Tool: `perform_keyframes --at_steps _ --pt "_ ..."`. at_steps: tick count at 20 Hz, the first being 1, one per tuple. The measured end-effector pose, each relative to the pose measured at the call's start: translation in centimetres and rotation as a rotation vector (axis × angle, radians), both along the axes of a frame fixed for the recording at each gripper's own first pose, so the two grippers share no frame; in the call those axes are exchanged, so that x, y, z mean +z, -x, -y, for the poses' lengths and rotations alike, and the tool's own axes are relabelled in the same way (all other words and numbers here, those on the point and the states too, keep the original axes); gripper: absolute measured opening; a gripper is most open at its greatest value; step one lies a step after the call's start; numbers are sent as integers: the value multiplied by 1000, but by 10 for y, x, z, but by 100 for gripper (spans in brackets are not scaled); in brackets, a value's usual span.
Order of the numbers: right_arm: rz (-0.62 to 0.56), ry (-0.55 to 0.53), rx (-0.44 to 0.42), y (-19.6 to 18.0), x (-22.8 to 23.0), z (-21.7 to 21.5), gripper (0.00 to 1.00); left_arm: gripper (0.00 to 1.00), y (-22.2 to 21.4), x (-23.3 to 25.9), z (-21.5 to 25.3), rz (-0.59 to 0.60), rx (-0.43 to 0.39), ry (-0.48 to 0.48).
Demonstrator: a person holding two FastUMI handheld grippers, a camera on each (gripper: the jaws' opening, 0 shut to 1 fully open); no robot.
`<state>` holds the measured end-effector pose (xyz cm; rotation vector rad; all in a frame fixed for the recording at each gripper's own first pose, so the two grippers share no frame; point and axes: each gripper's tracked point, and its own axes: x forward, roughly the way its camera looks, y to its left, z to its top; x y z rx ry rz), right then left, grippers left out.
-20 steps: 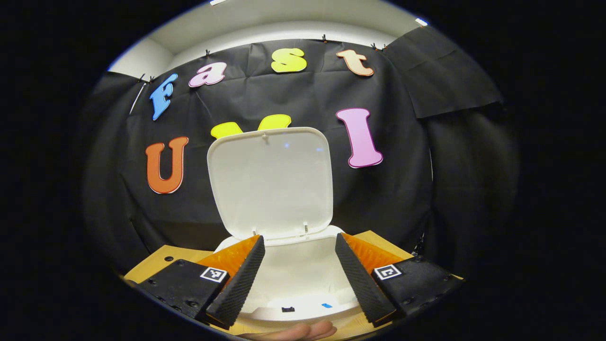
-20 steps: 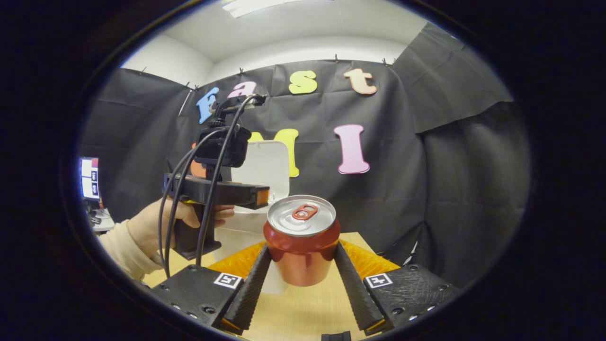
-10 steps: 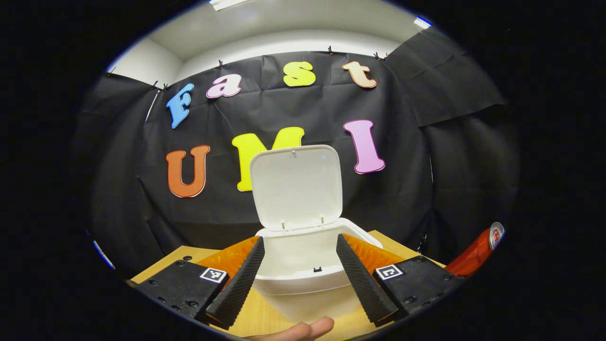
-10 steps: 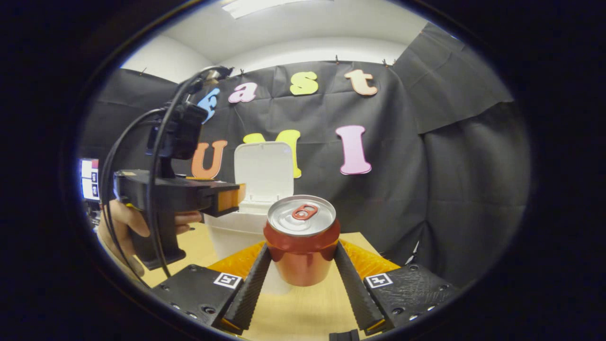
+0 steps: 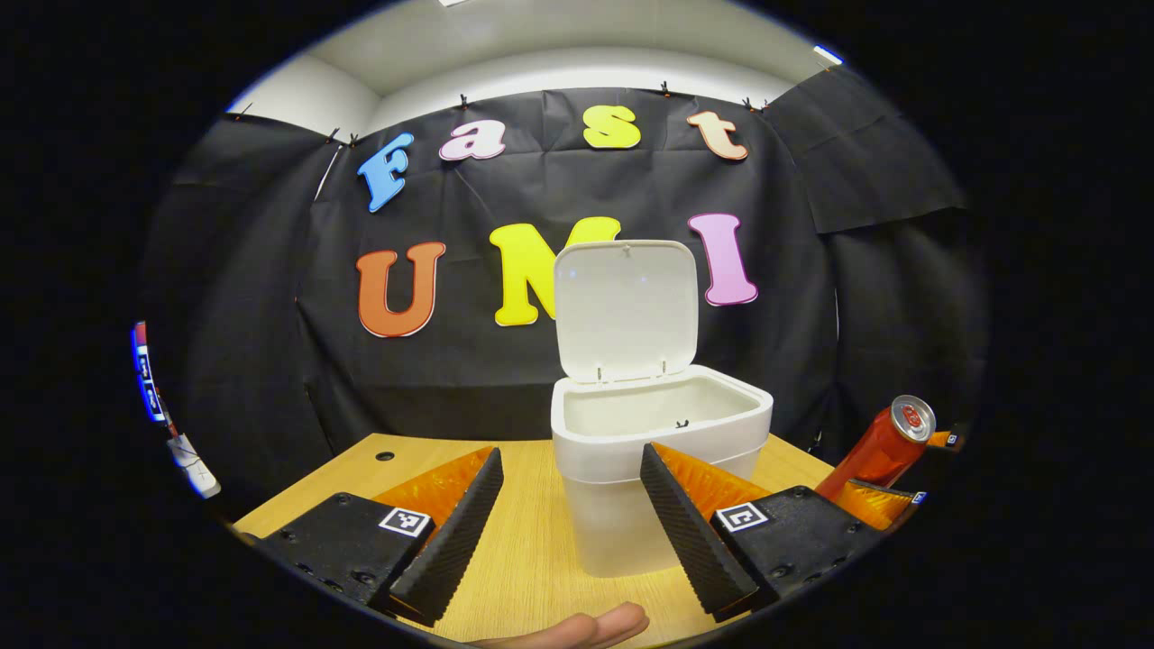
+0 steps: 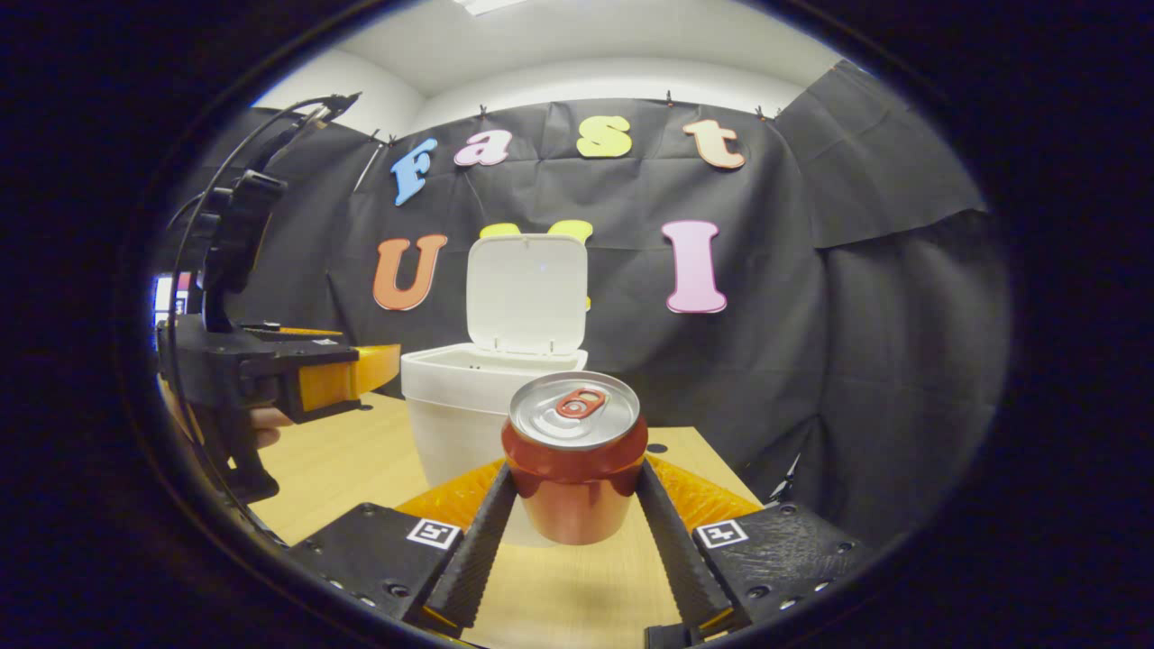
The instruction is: Press the lid of the desktop garbage bin to open it, pick up the crumpled paper on the desktop and throw it into the bin, then pick up the pop can on the desktop and drop it into the bin, and finally close the garbage bin lid.
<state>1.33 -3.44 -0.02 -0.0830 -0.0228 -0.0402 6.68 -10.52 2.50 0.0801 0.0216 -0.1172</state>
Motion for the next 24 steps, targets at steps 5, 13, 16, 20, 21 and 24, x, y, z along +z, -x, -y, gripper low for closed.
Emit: perform_keyframes --at_steps 5,13,16,20,21,24 --pt "-16 -31 -14 -3 -6 2 80 99 11 -16 -26 10 40 44" --pt "-92 0 -30 -3 -28 -13 79 99 19 -44 -35 -38 21 52" --pt "-96 -1 -7 1 -21 -24 77 99 25 -44 -32 -38 0 28" --pt "-74 -22 17 4 13 -36 75 99 30 -45 -39 -35 -16 33" --pt "-59 -18 15 3 25 -38 76 99 30 -44 -42 -34 -13 44" --pt "-23 -21 19 -5 58 -46 75 99 30 -45 -43 -43 -24 48"
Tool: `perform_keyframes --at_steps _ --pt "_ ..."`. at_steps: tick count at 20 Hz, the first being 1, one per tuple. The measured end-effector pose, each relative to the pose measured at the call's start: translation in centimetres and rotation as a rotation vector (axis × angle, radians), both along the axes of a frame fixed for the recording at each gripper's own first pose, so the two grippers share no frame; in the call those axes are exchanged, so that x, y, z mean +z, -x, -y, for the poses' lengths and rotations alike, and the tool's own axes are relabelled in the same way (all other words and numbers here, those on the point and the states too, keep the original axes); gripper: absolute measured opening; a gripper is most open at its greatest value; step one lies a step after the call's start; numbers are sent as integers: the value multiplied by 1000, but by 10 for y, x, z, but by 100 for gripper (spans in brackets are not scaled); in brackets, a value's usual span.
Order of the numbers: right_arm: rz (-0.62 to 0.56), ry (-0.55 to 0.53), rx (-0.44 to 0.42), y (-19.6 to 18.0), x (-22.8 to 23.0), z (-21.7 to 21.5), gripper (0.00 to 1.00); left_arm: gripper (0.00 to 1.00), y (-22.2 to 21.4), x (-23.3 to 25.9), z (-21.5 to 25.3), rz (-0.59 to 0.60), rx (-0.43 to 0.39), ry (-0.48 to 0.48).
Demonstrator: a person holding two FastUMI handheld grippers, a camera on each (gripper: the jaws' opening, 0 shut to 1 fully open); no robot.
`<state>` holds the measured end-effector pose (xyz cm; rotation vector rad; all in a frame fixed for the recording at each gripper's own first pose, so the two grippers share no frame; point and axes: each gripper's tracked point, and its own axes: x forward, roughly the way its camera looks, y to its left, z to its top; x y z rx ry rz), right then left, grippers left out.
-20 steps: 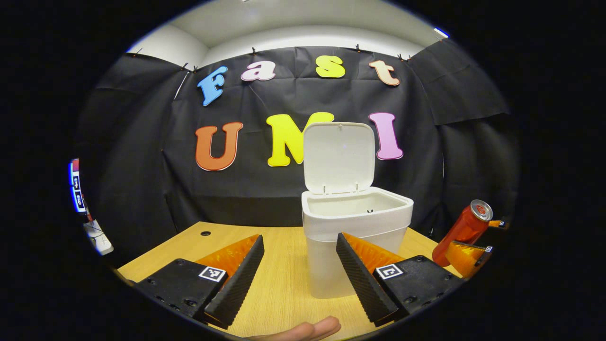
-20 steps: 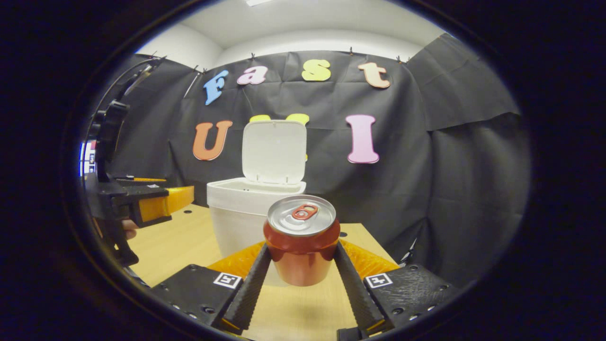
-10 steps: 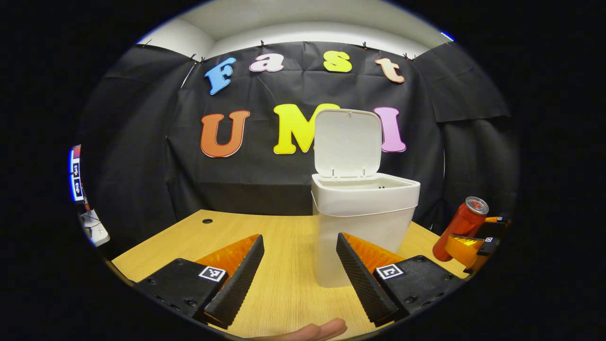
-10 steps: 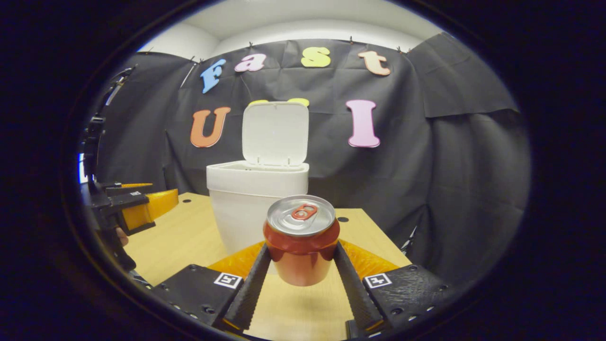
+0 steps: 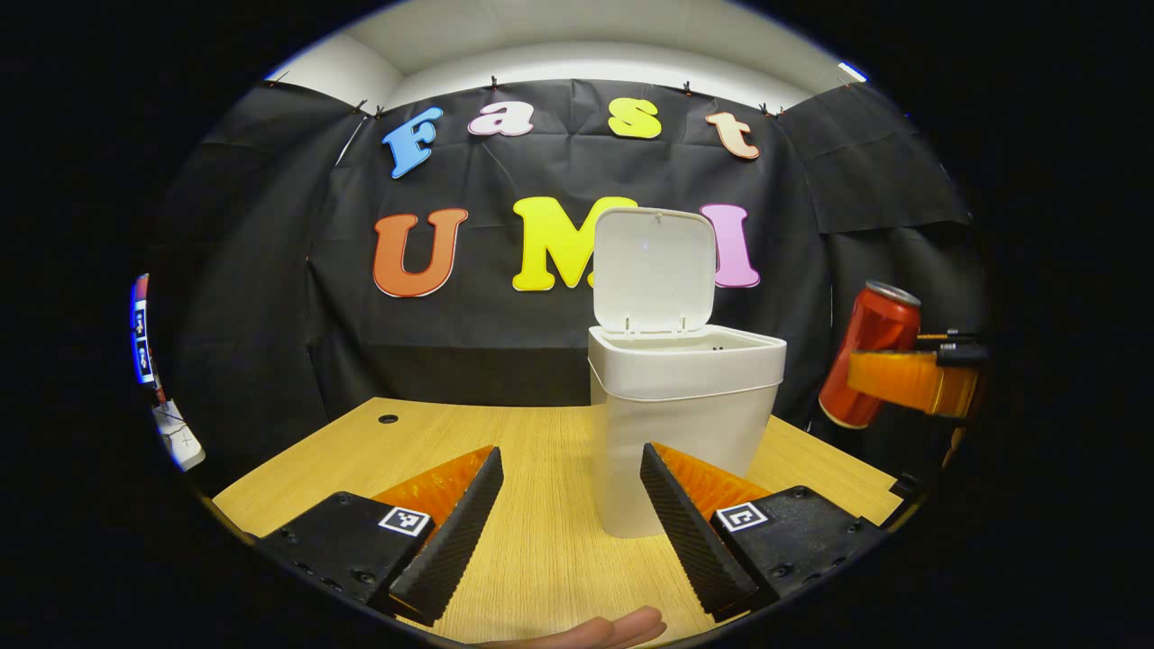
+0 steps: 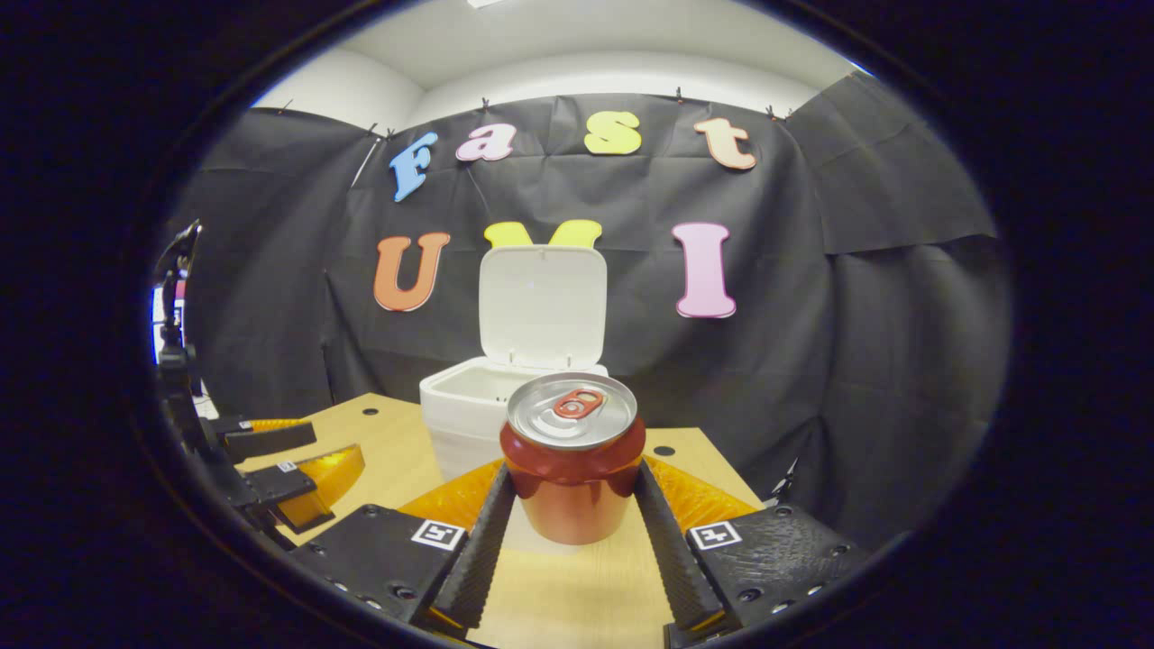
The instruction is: Press the lid of the desktop garbage bin to open it, pick up the crumpled paper on the desktop and throw it into the bin, then pick up the pop can on the desktop and drop it into the bin, and finally close the garbage bin lid.
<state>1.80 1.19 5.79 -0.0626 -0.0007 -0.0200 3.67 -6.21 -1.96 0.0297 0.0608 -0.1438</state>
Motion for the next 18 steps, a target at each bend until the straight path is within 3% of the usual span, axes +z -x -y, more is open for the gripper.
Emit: perform_keyframes --at_steps 8,12,15,18 --pt "28 40 14 -35 54 -26 76 99 0 -1 -2 -13 -19 8" --pt "4 48 16 -69 69 -35 75 99 -5 -5 -5 -29 -24 27" --pt "-9 36 83 -101 75 -54 75 99 -2 -6 2 -44 -66 63" --pt "-50 36 98 -135 66 -53 76 99 -1 1 -7 -24 -48 58"
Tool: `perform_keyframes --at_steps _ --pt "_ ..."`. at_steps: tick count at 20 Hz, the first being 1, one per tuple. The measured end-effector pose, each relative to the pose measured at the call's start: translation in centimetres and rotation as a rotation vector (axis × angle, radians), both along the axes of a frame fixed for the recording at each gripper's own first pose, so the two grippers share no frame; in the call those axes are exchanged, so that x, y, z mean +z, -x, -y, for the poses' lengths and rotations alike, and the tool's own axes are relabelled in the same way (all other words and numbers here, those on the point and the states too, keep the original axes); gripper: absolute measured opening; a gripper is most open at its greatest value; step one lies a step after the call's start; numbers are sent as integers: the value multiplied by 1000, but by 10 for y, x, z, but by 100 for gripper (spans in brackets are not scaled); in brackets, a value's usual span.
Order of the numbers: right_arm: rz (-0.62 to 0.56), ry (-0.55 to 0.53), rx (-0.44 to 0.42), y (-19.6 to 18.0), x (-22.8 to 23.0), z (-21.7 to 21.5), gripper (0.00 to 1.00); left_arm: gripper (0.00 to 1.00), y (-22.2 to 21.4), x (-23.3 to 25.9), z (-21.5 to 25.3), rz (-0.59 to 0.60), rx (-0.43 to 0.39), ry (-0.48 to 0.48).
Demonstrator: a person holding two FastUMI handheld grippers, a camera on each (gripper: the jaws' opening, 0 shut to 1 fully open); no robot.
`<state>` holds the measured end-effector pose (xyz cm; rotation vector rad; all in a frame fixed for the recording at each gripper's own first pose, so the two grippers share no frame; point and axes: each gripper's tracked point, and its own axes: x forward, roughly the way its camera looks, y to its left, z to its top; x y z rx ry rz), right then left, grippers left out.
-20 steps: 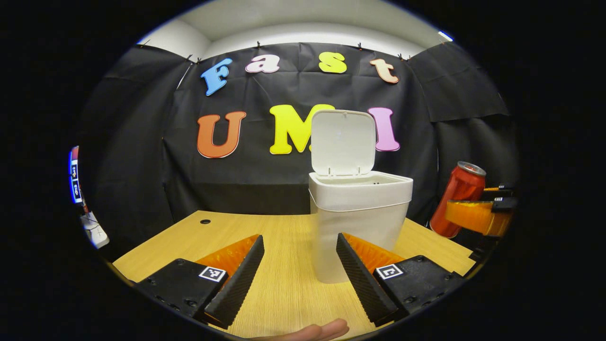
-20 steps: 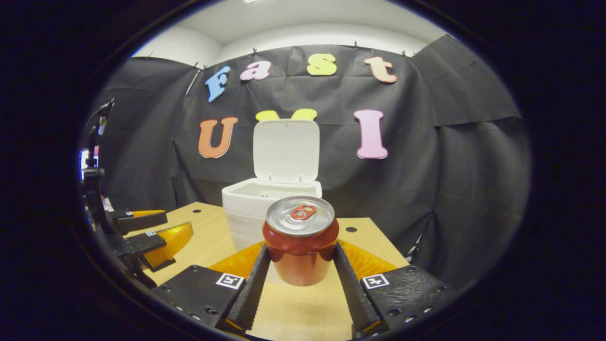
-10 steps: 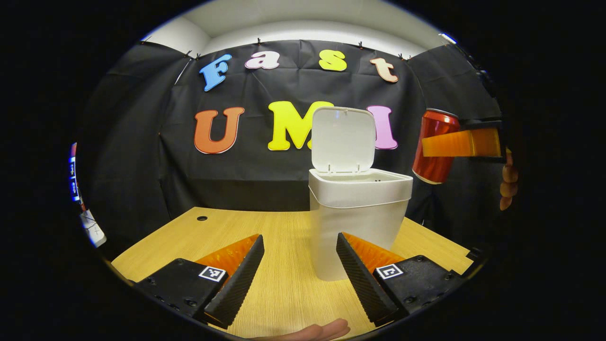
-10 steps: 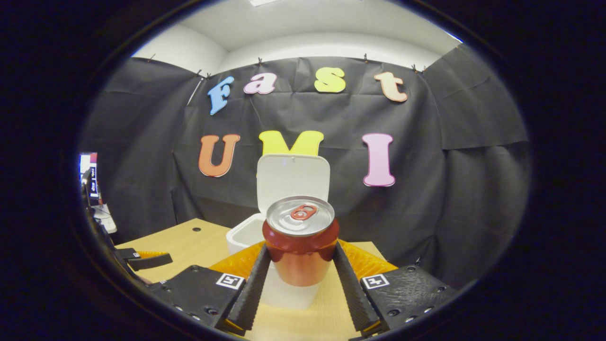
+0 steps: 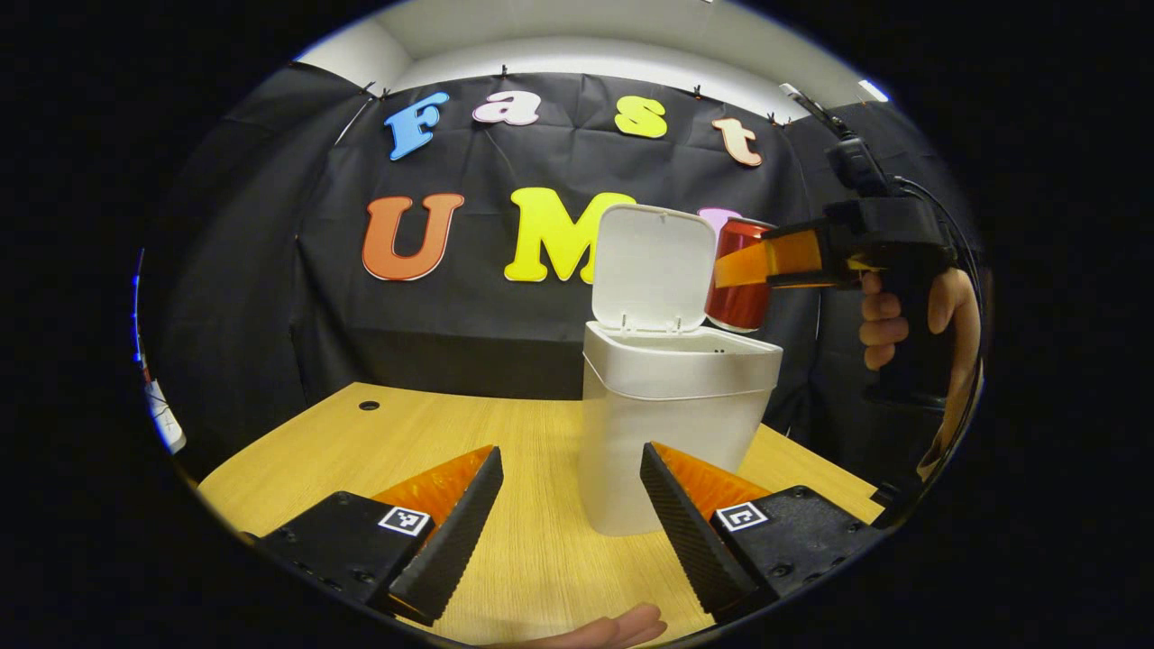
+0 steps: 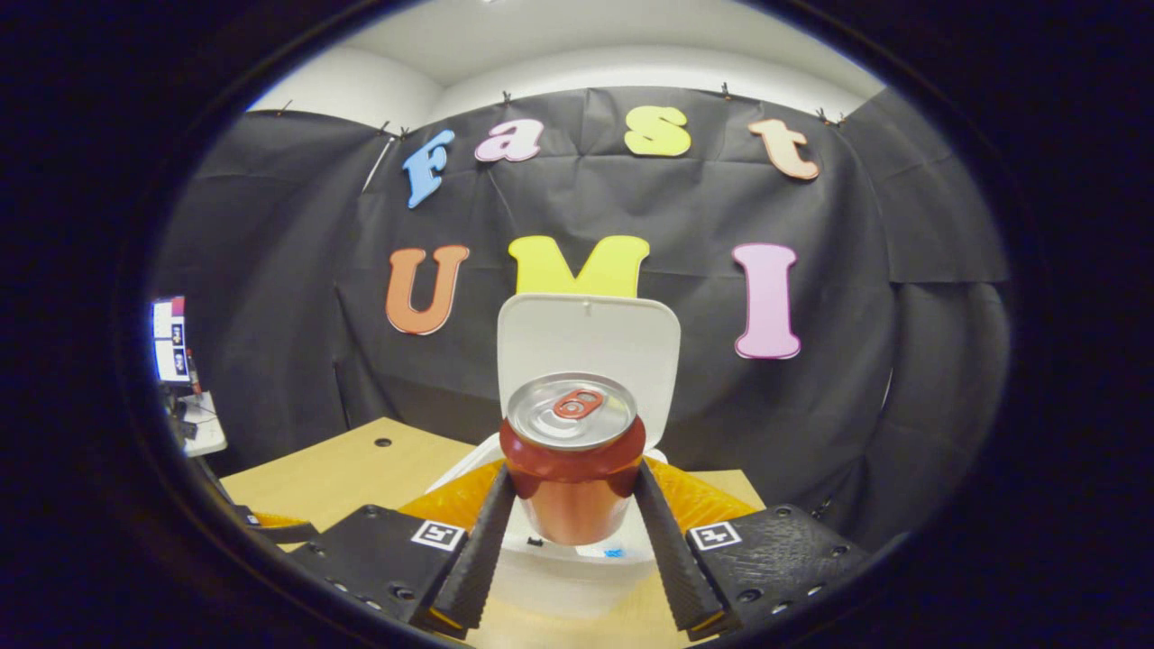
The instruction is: Press the lid of the desktop garbage bin to open it, pick up the crumpled paper on the desktop and throw it into the bin, then pick up the pop can on the desktop and drop it into the bin, and finally close the garbage bin lid.
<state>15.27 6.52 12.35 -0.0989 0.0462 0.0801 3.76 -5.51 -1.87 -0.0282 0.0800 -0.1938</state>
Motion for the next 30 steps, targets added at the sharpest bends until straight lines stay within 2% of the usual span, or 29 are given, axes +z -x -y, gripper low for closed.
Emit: perform_keyframes --at_steps 4,6,7,10,16,19,21,26,30 --pt "-65 -37 4 -38 -13 0 76 99 -1 3 -3 14 7 -5" --pt "-60 -36 -30 -51 -11 5 75 99 0 5 -6 22 14 -2" --pt "-65 -30 -32 -58 -11 5 70 99 0 6 -7 26 15 3" --pt "-80 3 -42 -71 -16 3 70 99 1 8 -6 28 9 12" --pt "-80 21 13 -67 -21 -19 70 99 -1 7 -10 28 15 6" --pt "-69 9 19 -63 -18 -23 80 99 -2 4 -12 17 19 10" --pt "-57 -15 16 -64 -12 -22 79 99 -1 3 -13 13 22 10" --pt "-51 -29 -1 -65 -8 -14 93 99 -2 4 -13 14 23 10" --pt "-66 -53 30 -61 -4 -17 94 99 -3 3 -12 8 26 15"
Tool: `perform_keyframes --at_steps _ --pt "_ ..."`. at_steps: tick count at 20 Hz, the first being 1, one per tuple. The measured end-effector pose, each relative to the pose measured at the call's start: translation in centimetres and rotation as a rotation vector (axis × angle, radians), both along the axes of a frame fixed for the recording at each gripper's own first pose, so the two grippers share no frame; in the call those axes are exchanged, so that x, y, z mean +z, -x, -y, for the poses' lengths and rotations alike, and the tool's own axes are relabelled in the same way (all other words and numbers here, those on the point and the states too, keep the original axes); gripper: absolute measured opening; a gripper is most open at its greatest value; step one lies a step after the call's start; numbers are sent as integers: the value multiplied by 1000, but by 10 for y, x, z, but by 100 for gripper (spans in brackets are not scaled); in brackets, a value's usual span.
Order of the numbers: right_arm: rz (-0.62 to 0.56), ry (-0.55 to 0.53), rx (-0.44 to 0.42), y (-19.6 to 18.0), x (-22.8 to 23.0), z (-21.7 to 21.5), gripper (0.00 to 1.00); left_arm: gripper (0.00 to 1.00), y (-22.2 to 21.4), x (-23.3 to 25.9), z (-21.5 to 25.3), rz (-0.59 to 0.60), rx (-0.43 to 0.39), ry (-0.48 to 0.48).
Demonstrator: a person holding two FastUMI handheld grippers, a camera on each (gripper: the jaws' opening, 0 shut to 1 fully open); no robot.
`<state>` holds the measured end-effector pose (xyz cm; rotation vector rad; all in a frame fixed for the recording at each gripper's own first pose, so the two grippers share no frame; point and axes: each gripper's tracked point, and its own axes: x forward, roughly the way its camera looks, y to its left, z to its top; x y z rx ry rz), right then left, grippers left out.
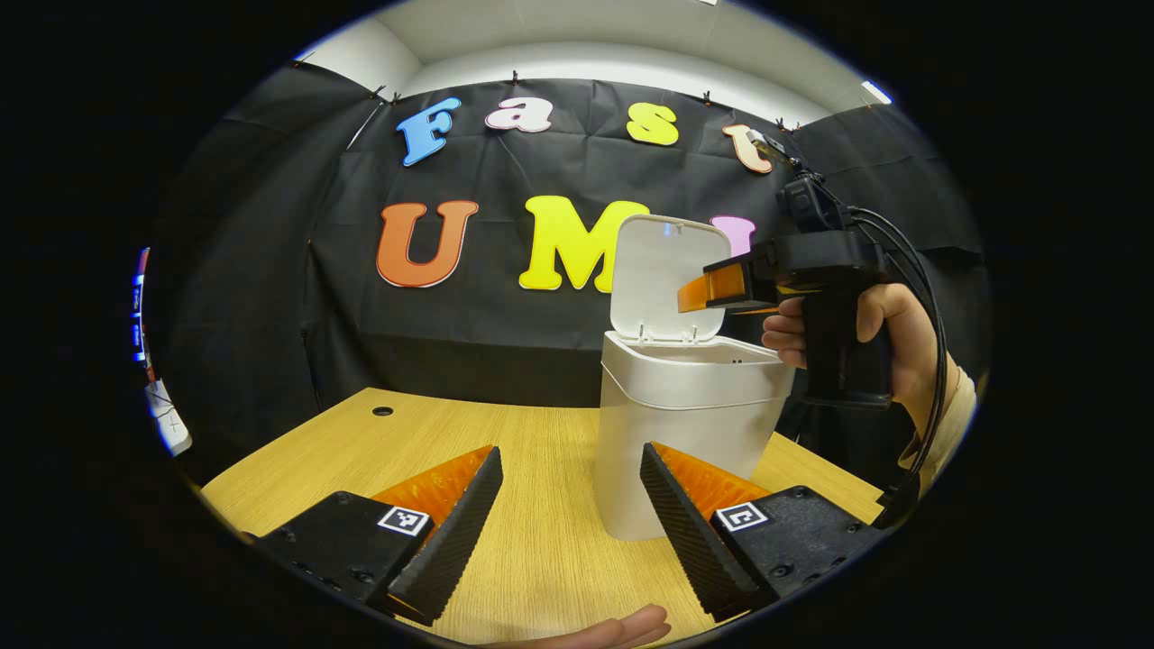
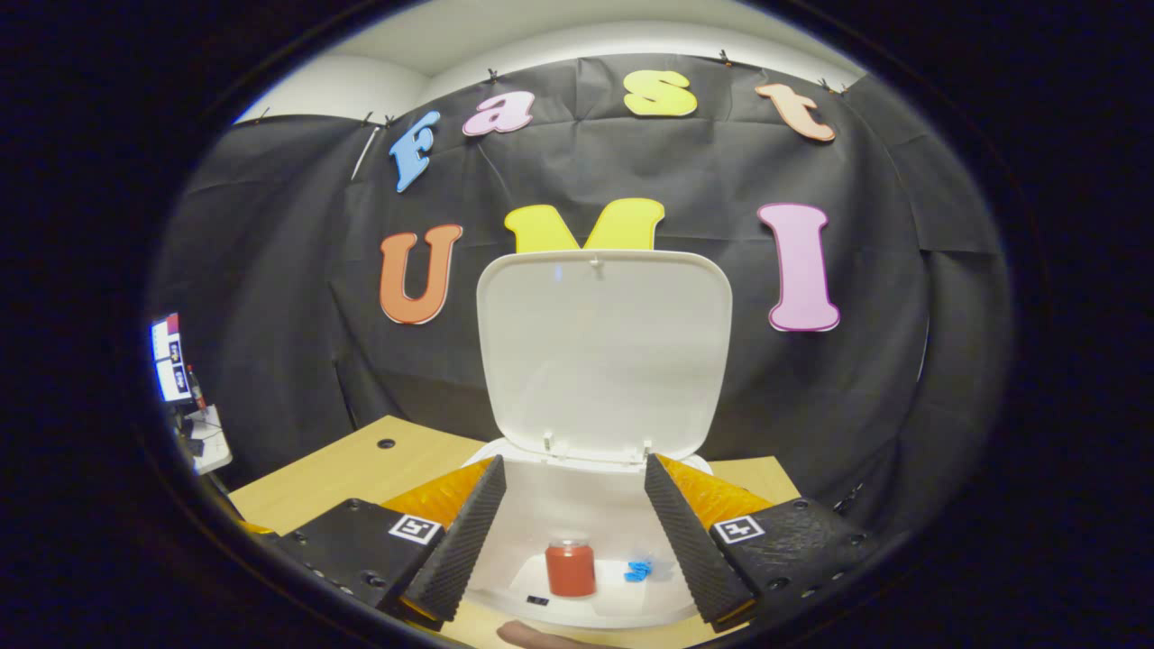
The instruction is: Press the lid of the desktop garbage bin to open it, pick up the crumpled paper on the desktop and throw it into the bin, then pick up the pop can on the desktop and drop it into the bin, and finally close the garbage bin lid.
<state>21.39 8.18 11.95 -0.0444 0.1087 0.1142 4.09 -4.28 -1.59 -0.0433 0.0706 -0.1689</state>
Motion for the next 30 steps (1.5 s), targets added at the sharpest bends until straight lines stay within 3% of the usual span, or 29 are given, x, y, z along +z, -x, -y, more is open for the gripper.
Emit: perform_keyframes --at_steps 8,15,21,25,30 --pt "74 -14 -19 14 66 3 93 99 -5 -4 -11 -15 22 17" --pt "191 2 -30 14 153 -11 93 99 -6 -3 -15 -27 21 32" --pt "198 36 -41 -23 189 -35 93 100 -8 -5 -31 -31 39 11" --pt "230 133 -104 -60 196 -32 94 100 -11 -5 -37 -27 49 21" --pt "147 124 -191 -97 172 -13 95 99 -12 -6 -42 -35 56 32"
